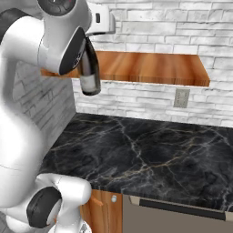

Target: Get the candle and the wine from the cabinet and move them to the dining counter.

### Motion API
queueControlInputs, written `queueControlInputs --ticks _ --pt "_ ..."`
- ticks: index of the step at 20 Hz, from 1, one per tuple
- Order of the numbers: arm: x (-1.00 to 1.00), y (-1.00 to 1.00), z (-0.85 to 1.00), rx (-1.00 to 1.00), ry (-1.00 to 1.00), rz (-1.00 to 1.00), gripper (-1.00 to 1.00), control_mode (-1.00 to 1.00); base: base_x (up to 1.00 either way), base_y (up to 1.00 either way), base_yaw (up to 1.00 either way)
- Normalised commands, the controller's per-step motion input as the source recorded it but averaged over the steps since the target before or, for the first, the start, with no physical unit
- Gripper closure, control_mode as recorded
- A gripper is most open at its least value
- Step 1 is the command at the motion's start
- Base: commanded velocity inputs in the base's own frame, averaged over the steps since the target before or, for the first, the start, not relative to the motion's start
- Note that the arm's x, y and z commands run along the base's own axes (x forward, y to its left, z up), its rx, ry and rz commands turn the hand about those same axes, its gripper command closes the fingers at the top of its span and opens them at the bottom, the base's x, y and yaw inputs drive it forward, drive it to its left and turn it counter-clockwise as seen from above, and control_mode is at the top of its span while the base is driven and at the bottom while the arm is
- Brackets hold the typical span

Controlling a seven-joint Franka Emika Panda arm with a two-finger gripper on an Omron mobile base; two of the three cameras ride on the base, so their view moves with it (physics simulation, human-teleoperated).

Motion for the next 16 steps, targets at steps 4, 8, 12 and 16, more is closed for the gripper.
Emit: queueControlInputs --ticks 4,8,12,16 --pt "-0.85 0.06 -0.41 -0.02 0.0 -0.01 1.0 -1.0 0.0 0.0 0.0" --pt "-0.48 0.17 -0.65 -0.01 0.0 0.0 1.0 -1.0 0.0 0.0 0.0" --pt "-0.46 0.21 -0.72 0.0 0.0 0.0 1.0 -1.0 0.0 0.0 0.0" --pt "-0.26 0.11 -0.4 0.0 0.0 0.0 1.0 -1.0 0.0 0.0 0.0"
